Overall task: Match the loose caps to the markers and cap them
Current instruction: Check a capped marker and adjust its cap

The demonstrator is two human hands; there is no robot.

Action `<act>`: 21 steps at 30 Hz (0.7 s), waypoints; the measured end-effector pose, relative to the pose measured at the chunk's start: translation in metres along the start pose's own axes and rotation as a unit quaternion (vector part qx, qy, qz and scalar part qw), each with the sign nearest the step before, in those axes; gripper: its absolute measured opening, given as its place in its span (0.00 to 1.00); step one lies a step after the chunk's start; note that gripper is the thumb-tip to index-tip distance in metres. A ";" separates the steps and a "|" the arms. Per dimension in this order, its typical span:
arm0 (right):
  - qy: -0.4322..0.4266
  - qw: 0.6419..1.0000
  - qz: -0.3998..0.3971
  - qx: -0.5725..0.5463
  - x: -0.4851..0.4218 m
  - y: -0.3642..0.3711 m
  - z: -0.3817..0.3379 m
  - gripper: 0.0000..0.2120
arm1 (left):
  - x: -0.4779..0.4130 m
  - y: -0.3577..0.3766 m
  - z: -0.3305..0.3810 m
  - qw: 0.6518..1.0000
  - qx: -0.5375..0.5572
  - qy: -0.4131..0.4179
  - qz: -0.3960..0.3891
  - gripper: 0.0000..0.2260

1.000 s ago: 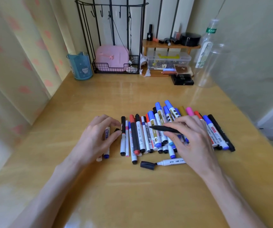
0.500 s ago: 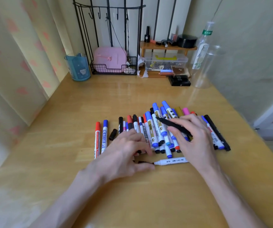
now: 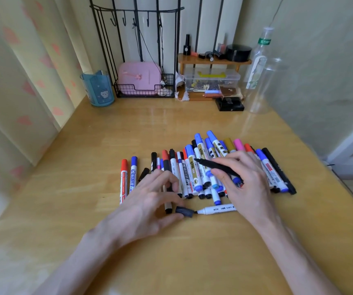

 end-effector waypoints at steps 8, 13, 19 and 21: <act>-0.040 0.998 -0.029 0.034 0.001 0.010 -0.006 0.07 | 0.003 -0.016 -0.035 0.968 0.122 -0.197 0.100 0.07; -0.062 0.996 -0.043 0.040 0.003 0.018 -0.011 0.07 | 0.005 -0.013 -0.039 0.963 0.145 -0.203 0.097 0.08; -0.067 0.996 -0.060 0.028 0.004 0.025 -0.017 0.09 | 0.003 -0.010 -0.032 0.964 0.165 -0.194 0.074 0.06; -0.075 0.995 -0.063 0.030 0.004 0.029 -0.020 0.10 | 0.001 -0.008 -0.030 0.960 0.186 -0.199 0.064 0.05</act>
Point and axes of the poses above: each hand's wrist, its own x-axis away from the middle knuckle, its own y-axis out of the palm, z = x × y, the point moved 5 cm from there along -x, towards the middle knuckle, and after that the axes turned 14 degrees about -x, right-handed, at the moved point
